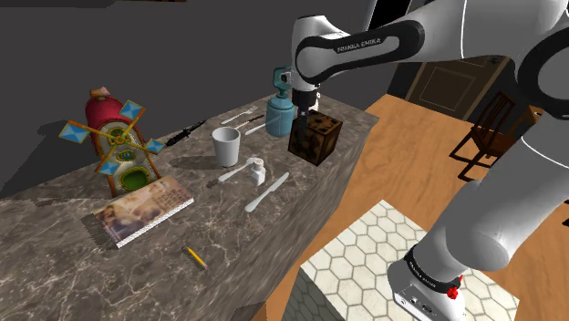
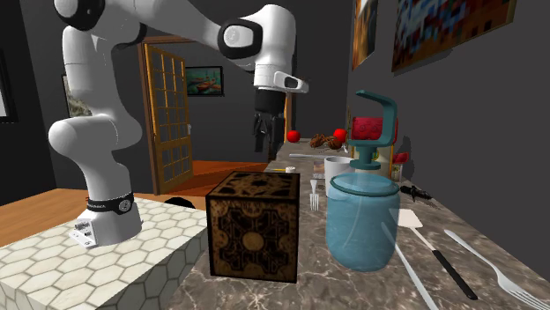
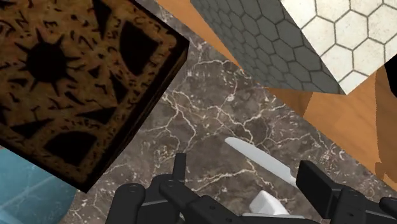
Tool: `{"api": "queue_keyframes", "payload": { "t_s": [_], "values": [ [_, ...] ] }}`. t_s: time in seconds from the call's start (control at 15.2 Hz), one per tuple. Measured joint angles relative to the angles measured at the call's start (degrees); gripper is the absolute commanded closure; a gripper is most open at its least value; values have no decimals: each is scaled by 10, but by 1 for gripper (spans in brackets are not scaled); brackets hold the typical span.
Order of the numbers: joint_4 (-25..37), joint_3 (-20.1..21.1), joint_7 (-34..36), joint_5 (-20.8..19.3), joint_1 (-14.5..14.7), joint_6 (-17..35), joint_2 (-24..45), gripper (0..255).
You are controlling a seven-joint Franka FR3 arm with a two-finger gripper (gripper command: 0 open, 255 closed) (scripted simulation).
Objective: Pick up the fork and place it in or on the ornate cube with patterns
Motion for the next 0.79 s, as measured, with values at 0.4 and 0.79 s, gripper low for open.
{"api": "queue_keyframes", "payload": {
  "t_s": [0.4,0.79],
  "values": [
    [102,20,-93,-7,17,13,124,0],
    [217,48,-168,-23,40,8,241,0]
  ]
}}
